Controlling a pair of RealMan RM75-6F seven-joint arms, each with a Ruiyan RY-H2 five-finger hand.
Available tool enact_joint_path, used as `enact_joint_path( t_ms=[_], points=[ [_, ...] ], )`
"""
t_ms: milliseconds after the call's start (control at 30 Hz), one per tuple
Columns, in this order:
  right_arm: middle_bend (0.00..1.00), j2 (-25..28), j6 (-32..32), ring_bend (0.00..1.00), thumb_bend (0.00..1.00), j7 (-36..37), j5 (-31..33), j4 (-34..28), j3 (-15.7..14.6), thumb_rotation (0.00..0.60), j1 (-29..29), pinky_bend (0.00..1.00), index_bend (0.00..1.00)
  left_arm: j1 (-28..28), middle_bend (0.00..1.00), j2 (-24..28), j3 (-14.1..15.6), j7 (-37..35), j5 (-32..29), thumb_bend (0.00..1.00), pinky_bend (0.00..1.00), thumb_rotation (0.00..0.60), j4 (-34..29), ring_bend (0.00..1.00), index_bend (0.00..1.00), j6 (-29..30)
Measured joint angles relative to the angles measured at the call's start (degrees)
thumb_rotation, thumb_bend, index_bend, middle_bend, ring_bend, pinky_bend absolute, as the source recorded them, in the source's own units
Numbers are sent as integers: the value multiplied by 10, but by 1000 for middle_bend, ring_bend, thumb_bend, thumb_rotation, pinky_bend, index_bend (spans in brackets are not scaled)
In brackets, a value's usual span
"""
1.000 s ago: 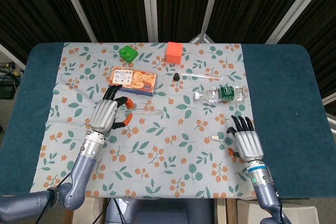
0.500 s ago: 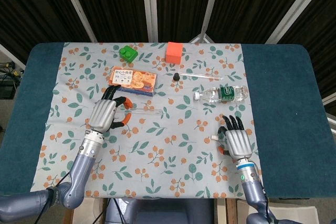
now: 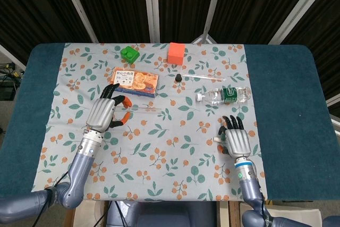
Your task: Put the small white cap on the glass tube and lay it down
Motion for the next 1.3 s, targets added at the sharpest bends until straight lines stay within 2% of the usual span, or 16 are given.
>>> enact_joint_path(
  t_ms=[200,733,933,1300],
  points=[
    [148,-5,2,1,349,0,3,2,1,600,3,0,512,-1,494,4,0,-8,0,752,0,600,4,80,550,-2],
    [149,-9,-1,1,354,-16,23,9,2,600,10,0,512,0,494,13,3,-13,0,752,0,600,2,80,553,1],
    [149,-8,-1,1,389,-18,27,8,1,600,11,0,513,-1,494,13,4,-13,1,752,0,600,1,80,554,2],
    [201,-9,-1,7,429,-9,27,11,-3,600,11,0,584,-3,494,7,8,-12,-4,752,0,600,9,80,557,0]
  ],
)
